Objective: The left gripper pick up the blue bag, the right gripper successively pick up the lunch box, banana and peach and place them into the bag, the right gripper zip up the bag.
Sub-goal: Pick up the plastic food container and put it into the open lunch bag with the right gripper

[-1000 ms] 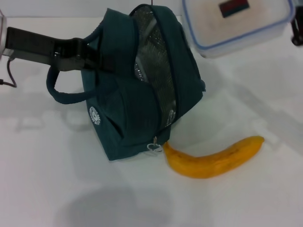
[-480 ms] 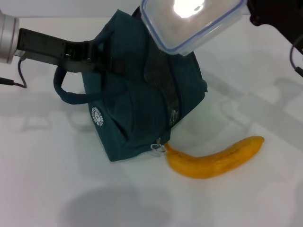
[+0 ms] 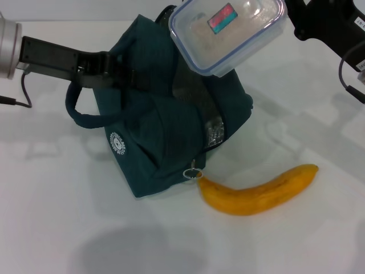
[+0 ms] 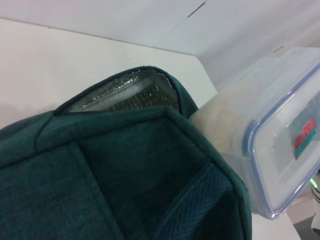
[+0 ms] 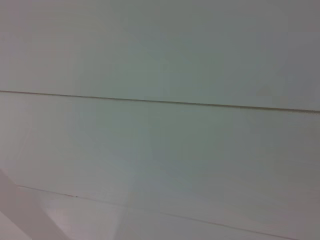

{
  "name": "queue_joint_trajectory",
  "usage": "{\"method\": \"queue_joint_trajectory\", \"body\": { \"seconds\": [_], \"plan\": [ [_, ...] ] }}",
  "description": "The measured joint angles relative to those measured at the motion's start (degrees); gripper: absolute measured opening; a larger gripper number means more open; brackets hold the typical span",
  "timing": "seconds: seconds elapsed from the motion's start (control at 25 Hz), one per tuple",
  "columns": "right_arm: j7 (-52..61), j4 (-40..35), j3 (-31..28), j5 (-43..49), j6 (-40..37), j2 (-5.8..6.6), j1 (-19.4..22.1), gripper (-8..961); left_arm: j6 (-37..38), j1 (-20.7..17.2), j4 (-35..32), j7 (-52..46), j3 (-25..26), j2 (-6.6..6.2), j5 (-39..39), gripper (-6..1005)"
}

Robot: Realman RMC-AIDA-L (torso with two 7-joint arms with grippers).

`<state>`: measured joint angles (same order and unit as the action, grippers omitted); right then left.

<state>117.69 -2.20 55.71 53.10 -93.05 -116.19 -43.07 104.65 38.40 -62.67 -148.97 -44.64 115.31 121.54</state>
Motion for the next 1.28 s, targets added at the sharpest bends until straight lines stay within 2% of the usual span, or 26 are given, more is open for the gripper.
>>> {"method": "queue_joint_trajectory", "body": {
  "seconds": [0.48,0.72,0.96,1.0,1.28],
  "plan": [
    [0.01,-0.1,-0.11,-0.42,-0.26,0.0,-3.77,163,0.03,0.71,0.64,0.6,-0.27,0.0,-0.56,41],
    [-0.84,-0.25,0.32,-0.19,2.11,0.0,-4.12,168,-0.05,0.78,0.72,0.68,-0.08,0.0,-0.64,41],
    [-1.56,-1.1,2.6,-0.11,4.65,0.0,-3.08,172,-0.07,0.64,0.72,0.7,0.04,-0.09,-0.89,42],
    [-1.58,-1.6,4.76,-0.08,6.15,0.0,-2.6,173,-0.07,0.55,0.72,0.72,0.04,-0.09,-1.09,42],
    [-1.6,-1.66,9.18,-0.02,9.25,0.0,-2.73,178,-0.09,0.6,2.99,2.26,0.08,-0.15,-3.6,42]
  ]
}}
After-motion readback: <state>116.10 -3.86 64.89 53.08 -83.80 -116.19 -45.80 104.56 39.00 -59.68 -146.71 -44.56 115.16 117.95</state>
